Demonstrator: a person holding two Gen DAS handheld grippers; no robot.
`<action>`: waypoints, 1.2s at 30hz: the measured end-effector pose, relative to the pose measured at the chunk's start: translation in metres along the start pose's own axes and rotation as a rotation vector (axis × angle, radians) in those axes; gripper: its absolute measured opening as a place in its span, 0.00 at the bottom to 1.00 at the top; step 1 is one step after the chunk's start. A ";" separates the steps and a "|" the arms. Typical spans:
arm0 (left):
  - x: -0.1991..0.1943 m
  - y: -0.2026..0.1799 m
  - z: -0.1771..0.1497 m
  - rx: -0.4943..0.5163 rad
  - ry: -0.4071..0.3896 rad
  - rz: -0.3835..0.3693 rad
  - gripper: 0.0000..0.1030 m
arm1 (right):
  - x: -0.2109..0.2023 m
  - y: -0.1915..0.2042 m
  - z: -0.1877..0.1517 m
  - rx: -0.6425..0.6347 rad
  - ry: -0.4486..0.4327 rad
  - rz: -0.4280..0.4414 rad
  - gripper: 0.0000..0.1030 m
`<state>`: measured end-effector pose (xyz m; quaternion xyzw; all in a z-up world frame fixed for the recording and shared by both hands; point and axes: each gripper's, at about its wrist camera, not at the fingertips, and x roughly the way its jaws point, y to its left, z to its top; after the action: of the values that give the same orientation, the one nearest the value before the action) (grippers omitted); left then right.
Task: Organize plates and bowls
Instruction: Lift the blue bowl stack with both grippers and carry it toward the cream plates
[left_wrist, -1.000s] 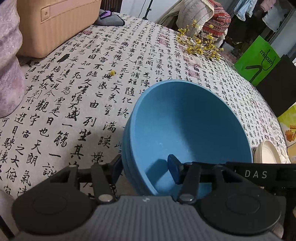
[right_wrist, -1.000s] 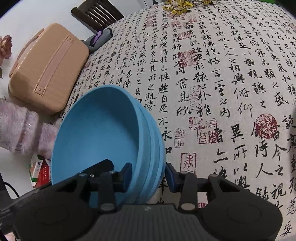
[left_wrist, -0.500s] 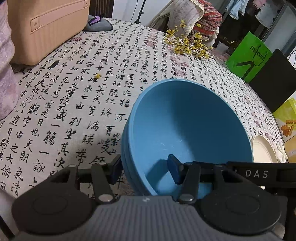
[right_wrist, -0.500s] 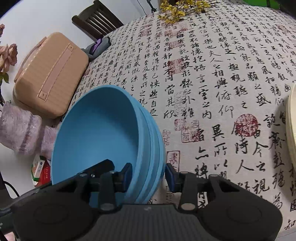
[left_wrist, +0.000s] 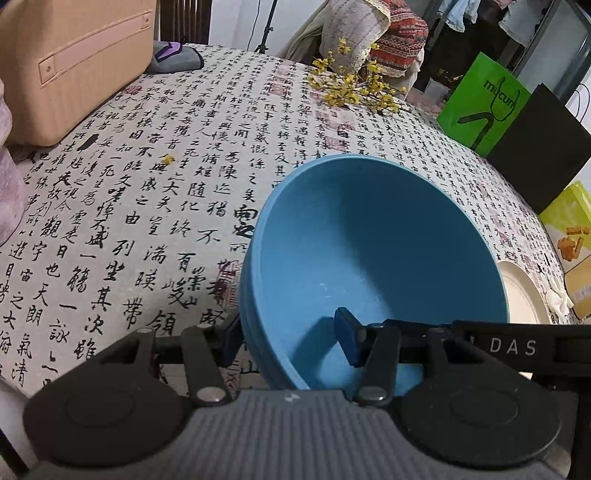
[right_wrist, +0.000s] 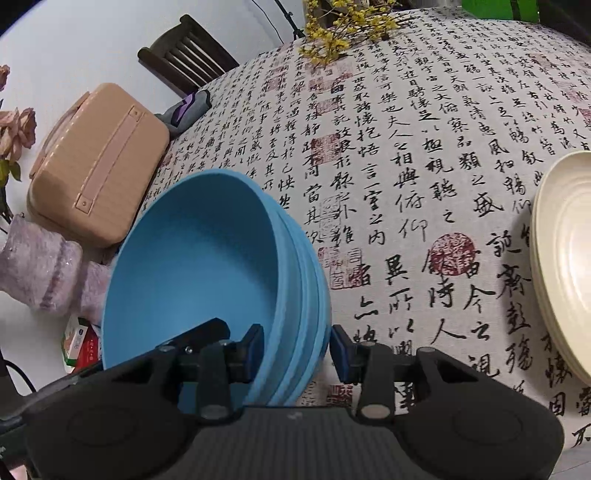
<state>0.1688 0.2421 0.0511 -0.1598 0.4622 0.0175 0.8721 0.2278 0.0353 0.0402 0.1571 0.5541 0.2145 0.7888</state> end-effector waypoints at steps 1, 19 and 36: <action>-0.001 -0.002 0.000 0.003 -0.001 0.000 0.51 | -0.002 -0.001 0.000 0.001 -0.003 0.000 0.37; 0.000 -0.038 0.001 0.053 -0.011 -0.010 0.51 | -0.024 -0.029 0.003 0.023 -0.038 0.004 0.37; 0.003 -0.082 0.001 0.115 -0.016 -0.021 0.51 | -0.048 -0.062 0.004 0.063 -0.077 0.010 0.37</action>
<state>0.1859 0.1647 0.0706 -0.1140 0.4537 -0.0169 0.8837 0.2282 -0.0426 0.0501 0.1928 0.5291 0.1948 0.8031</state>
